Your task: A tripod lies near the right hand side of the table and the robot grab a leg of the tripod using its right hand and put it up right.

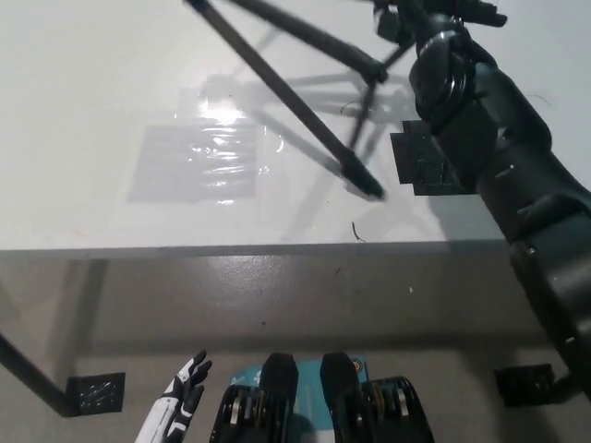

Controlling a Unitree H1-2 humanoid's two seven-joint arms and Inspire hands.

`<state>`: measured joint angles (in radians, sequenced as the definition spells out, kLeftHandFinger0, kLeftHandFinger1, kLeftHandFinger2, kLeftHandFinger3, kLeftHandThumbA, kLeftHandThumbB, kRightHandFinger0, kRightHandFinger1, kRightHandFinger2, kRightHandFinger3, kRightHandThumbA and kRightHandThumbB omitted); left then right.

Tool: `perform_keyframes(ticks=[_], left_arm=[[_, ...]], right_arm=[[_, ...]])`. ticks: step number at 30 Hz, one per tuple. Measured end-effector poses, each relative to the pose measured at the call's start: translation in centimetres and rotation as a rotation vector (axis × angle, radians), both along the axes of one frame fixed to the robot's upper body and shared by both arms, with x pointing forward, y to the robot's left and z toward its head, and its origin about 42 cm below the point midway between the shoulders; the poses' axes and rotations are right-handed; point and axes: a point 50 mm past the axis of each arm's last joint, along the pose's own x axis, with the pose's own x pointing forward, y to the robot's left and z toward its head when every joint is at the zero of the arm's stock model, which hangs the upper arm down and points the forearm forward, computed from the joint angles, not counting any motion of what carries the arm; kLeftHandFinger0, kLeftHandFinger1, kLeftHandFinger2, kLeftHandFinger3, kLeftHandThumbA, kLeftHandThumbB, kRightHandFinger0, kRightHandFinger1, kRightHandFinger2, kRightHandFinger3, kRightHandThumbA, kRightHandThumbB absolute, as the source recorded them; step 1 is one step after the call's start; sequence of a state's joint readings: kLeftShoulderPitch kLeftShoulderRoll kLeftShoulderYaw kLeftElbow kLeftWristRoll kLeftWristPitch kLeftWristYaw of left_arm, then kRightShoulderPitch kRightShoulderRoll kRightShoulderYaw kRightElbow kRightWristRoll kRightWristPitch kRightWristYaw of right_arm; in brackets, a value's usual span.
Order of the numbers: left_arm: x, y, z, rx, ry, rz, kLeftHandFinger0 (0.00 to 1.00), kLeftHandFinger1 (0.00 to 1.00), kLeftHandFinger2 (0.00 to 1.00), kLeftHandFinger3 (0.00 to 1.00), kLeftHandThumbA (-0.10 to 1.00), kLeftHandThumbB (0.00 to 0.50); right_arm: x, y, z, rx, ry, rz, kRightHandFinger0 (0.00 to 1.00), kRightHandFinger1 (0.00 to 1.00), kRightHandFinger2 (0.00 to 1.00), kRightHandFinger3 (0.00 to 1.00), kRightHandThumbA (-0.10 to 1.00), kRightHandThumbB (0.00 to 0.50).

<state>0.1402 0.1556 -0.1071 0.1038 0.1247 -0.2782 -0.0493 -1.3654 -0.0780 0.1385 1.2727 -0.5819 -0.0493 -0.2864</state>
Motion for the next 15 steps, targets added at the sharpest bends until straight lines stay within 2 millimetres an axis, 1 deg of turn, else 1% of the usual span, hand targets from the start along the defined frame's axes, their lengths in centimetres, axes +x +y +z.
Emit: perform_keyframes(ticks=[3, 5, 6, 7, 9, 10, 11, 12, 13, 15], left_arm=[[0.0, 0.0, 0.0, 0.000, -0.002, -0.001, 1.00, 1.00, 1.00, 1.00, 1.00, 0.446], [0.0, 0.0, 0.0, 0.000, -0.003, -0.001, 1.00, 1.00, 1.00, 1.00, 1.00, 0.443], [0.0, 0.0, 0.0, 0.000, -0.003, -0.002, 1.00, 1.00, 1.00, 1.00, 1.00, 0.434], [-0.1, 0.0, 0.0, 0.000, -0.005, -0.002, 1.00, 1.00, 1.00, 1.00, 1.00, 0.438], [0.0, 0.0, 0.0, 0.000, -0.007, -0.003, 1.00, 1.00, 1.00, 1.00, 1.00, 0.436], [0.0, 0.0, 0.0, 0.000, -0.009, -0.003, 1.00, 1.00, 1.00, 1.00, 1.00, 0.436], [0.0, 0.0, 0.0, 0.000, -0.010, -0.003, 1.00, 1.00, 1.00, 1.00, 1.00, 0.431], [0.0, 0.0, 0.1, 0.000, -0.014, -0.004, 1.00, 1.00, 1.00, 1.00, 1.00, 0.424], [0.0, 0.0, 0.1, 0.001, -0.016, -0.005, 1.00, 1.00, 1.00, 1.00, 1.00, 0.432], [0.0, -0.1, 0.1, 0.002, -0.020, -0.007, 1.00, 1.00, 1.00, 1.00, 1.00, 0.457]], right_arm=[[-0.3, 0.6, 1.4, 0.151, -0.051, 0.002, 0.00, 0.12, 0.55, 0.66, -0.10, 0.104], [-0.4, 0.7, 2.2, 0.225, -0.087, -0.001, 0.00, 0.09, 0.54, 0.65, -0.10, 0.114], [-0.5, 0.8, 2.5, 0.259, -0.103, -0.003, 0.00, 0.05, 0.52, 0.64, -0.10, 0.115], [-0.6, 0.9, 2.8, 0.290, -0.117, -0.004, 0.00, 0.04, 0.51, 0.64, -0.10, 0.121], [-0.8, 1.0, 3.2, 0.353, -0.146, -0.013, 0.00, 0.05, 0.52, 0.67, -0.10, 0.111], [-0.8, 1.1, 3.4, 0.381, -0.158, -0.017, 0.00, 0.05, 0.53, 0.68, -0.10, 0.113], [-0.9, 1.1, 3.5, 0.398, -0.165, -0.020, 0.00, 0.05, 0.52, 0.63, -0.10, 0.112], [-1.0, 1.1, 3.6, 0.436, -0.179, -0.028, 0.00, 0.05, 0.52, 0.62, -0.10, 0.101], [-1.1, 1.1, 3.7, 0.457, -0.187, -0.030, 0.00, 0.05, 0.53, 0.61, -0.10, 0.103], [-1.2, 1.2, 3.5, 0.514, -0.207, -0.034, 0.00, 0.04, 0.50, 0.58, -0.10, 0.117]])
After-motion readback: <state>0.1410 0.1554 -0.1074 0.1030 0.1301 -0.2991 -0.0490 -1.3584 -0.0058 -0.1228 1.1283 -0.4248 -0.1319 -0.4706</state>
